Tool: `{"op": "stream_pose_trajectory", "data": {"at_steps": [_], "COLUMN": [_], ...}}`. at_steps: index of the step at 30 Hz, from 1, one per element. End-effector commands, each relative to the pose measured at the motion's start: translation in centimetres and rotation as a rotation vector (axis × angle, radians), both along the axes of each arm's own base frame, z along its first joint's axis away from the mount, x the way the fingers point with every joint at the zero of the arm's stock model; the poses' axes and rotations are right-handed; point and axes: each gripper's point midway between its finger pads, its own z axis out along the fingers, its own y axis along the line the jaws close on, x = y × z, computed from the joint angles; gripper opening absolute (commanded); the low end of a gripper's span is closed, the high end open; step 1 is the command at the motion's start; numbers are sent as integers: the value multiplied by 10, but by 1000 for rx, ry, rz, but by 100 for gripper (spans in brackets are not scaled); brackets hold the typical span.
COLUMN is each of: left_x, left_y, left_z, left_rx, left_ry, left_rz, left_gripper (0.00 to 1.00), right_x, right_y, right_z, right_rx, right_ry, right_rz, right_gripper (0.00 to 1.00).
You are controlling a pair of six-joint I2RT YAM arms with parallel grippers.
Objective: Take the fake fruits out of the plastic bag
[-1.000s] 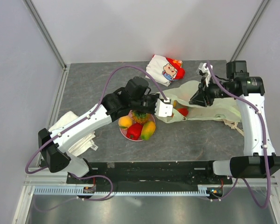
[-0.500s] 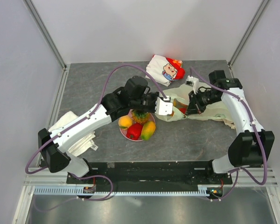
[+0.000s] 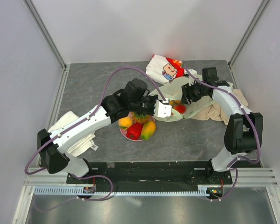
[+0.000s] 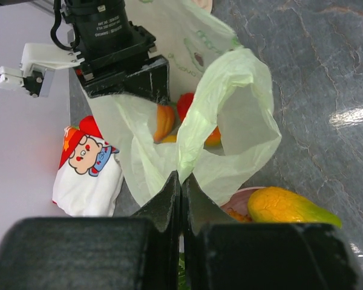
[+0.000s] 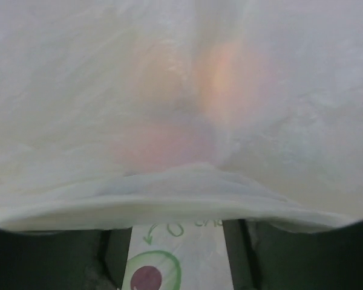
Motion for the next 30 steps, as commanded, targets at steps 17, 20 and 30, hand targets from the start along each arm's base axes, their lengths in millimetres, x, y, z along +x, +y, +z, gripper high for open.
{"op": "stream_pose_trajectory", "data": {"at_steps": [17, 20, 30], "left_x": [28, 31, 35], "left_y": [0, -3, -4], "left_z": [6, 4, 4], "left_rx": [-16, -14, -21], "left_ry": [-41, -35, -29], "left_rz": [64, 65, 80], "left_gripper": [2, 2, 2], "right_x": [79, 90, 130], "right_y": [47, 55, 66], "right_z": [-20, -40, -56], "right_rx": [106, 34, -26], "right_ry": [-127, -119, -204], "right_rz": [-58, -76, -150], "right_gripper": [98, 98, 98]}}
